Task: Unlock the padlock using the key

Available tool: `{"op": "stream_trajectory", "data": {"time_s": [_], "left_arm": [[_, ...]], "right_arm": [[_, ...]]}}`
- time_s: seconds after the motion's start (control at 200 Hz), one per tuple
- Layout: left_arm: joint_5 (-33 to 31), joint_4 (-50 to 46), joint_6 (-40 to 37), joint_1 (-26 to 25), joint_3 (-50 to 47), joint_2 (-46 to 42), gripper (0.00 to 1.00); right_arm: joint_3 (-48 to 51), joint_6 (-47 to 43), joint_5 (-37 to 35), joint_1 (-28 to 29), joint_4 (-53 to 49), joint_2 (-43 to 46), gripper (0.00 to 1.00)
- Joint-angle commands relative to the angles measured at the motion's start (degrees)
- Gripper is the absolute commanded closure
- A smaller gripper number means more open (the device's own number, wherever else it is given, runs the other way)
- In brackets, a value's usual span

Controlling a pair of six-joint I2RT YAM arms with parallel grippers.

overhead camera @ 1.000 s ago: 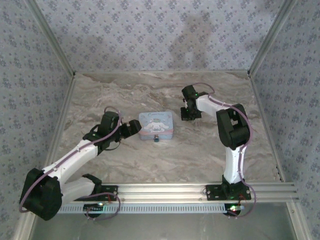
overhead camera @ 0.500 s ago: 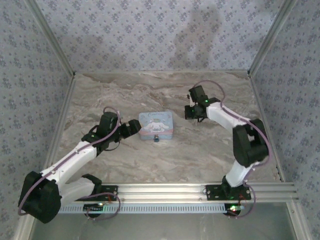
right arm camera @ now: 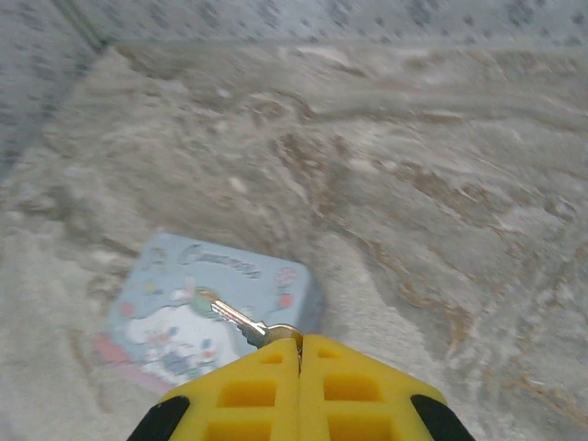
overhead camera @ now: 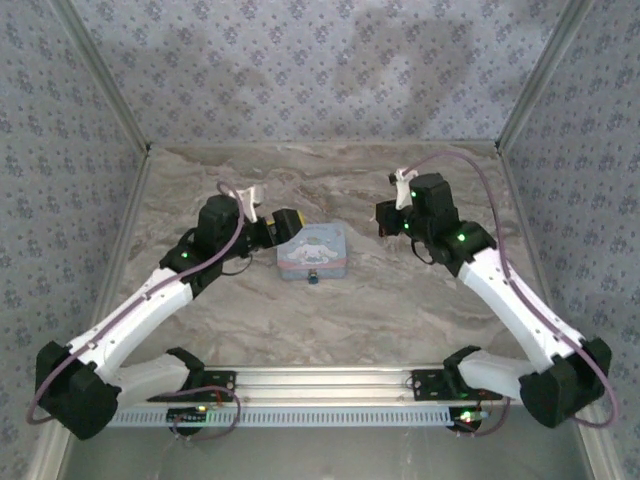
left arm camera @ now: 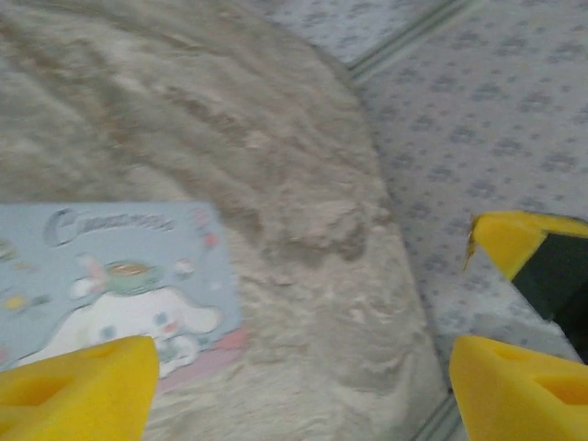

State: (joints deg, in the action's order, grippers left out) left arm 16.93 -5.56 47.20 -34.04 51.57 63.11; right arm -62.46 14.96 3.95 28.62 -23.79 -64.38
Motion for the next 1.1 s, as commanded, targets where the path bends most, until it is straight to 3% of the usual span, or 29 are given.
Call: {"op": "stream_trajectory", "data": {"time_s": [0.0, 0.405, 1.099], "left_arm": [[3.14, 3.98, 0.25, -2.17, 3.70, 2.21, 0.22], [3.85, 10.06, 3.08, -9.95, 12.65, 10.75, 0.34], [5.65, 11.78, 4.51, -13.21, 15.21, 14.82, 0.64]], "right_arm": [[1.19, 0.94, 0.84, 2.81, -0.50, 3.91, 1.00], [2.05, 2.06, -4.16, 12.73, 0.76, 7.51, 1.00], [2.31, 3.63, -5.52, 13.04, 3.22, 9.09, 1.00]]}}
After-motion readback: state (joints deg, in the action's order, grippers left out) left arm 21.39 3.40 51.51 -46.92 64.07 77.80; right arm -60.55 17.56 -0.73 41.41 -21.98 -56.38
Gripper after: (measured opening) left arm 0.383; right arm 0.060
